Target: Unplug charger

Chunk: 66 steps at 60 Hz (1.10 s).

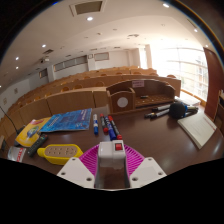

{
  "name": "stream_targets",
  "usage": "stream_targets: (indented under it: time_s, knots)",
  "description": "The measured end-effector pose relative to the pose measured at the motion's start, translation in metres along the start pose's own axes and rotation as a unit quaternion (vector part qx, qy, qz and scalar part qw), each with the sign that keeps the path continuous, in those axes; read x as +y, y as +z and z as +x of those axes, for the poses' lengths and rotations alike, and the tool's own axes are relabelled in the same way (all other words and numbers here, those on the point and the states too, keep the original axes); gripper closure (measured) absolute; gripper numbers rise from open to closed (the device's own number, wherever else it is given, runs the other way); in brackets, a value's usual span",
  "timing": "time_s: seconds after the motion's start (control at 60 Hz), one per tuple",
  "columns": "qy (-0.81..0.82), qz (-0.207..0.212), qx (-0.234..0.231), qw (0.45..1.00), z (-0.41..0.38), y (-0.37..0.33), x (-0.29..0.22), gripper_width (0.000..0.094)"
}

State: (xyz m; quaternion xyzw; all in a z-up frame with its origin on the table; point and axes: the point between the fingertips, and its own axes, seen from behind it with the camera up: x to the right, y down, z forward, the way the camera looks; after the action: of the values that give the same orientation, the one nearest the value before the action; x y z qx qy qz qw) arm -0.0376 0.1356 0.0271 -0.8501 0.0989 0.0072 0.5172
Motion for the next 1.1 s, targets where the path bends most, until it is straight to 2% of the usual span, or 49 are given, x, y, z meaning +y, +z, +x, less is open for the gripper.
stream_targets:
  time_s: [0.017,0.033,0.167,0.317,0.417,0.5,0.817,1.1]
  knots:
    - [0.002,-0.004,-0.001,1.0,-0.007,-0.018,-0.021,0.0587]
    - [0.003,0.0,-0.002,1.0,0.004,-0.005,-0.004,0.0581]
    - [0.011,-0.017,0.012,1.0,0.027,-0.007,0.006,0.0515]
    - [0.006,-0.023,0.038,0.999,0.06,-0.024,-0.001,0.0211]
    - [-0.012,-0.019,0.057,0.998,0.078,-0.052,-0.015,0.0083]
    - [-0.032,-0.018,0.069,0.997,0.084,-0.083,-0.027,0.0087]
    - [-0.083,-0.003,0.054,0.995,0.068,-0.216,-0.044,0.0089]
    - [-0.092,0.005,0.049,0.994,0.065,-0.276,-0.038,0.0088]
